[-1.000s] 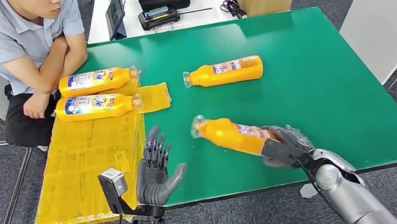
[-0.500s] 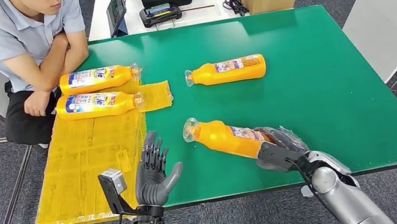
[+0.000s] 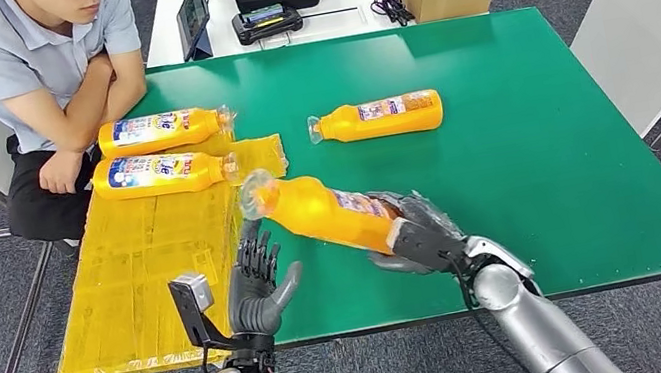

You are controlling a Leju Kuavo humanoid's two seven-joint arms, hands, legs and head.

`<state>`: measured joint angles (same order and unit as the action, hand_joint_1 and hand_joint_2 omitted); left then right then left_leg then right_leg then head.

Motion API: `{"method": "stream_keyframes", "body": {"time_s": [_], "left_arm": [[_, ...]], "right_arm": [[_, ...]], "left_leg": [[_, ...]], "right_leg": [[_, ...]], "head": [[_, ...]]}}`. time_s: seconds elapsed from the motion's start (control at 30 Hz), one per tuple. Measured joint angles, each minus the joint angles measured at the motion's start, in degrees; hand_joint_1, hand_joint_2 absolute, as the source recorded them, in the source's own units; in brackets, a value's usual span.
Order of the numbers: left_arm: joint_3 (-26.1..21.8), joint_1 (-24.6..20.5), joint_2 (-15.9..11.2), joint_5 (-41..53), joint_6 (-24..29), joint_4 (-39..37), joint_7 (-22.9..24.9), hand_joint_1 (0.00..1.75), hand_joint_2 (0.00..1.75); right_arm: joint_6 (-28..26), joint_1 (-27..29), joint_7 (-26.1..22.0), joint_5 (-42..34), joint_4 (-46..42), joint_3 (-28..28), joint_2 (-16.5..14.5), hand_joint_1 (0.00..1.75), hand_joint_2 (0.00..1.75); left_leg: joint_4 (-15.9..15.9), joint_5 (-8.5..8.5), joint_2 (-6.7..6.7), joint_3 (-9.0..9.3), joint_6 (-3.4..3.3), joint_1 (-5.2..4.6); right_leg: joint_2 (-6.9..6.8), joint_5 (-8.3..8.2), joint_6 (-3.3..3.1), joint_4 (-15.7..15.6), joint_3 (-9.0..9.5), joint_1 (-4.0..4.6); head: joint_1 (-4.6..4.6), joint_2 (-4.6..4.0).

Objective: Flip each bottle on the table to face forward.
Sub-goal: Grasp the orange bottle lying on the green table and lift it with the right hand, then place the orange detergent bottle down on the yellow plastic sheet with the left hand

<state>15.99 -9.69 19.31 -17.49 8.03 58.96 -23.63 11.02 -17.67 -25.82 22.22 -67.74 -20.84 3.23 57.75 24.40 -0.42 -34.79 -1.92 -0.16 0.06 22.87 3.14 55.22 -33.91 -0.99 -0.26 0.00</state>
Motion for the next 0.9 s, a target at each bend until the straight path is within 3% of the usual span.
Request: {"method": "stream_keyframes", "body": {"time_s": [0.17,0.5,0.9], "left_arm": [[-0.2,-0.2,0.0,-1.1,-0.3,-1.5,-0.4,0.0,1.75],[1.0,-1.3,0.1,-1.8,-1.8,-3.3,-1.3,0.0,1.75],[3.9,-2.7,0.1,3.9,0.2,-0.8,-6.9,0.0,1.75]], "right_arm": [[0.0,0.0,0.1,-1.7,-2.5,-1.3,-2.2,1.75,1.75],[0.3,-0.2,0.9,-2.3,-3.0,-2.8,-3.3,1.75,1.75],[-0.2,-1.6,-0.3,-3.0,6.9,-5.4,-3.5,1.75,1.75]], "left_leg": [[0.0,0.0,-0.02,-0.02,0.0,0.0],[0.0,0.0,-0.03,-0.05,0.0,0.0],[0.0,0.0,-0.08,-0.09,0.0,0.0]], "right_leg": [[-0.01,0.0,0.0,0.0,-0.03,0.0],[-0.02,0.0,0.0,0.0,-0.04,0.0],[-0.06,0.0,0.0,0.0,-0.05,0.0]], "head": [[-0.01,0.0],[0.0,0.0],[0.0,0.0]]}}
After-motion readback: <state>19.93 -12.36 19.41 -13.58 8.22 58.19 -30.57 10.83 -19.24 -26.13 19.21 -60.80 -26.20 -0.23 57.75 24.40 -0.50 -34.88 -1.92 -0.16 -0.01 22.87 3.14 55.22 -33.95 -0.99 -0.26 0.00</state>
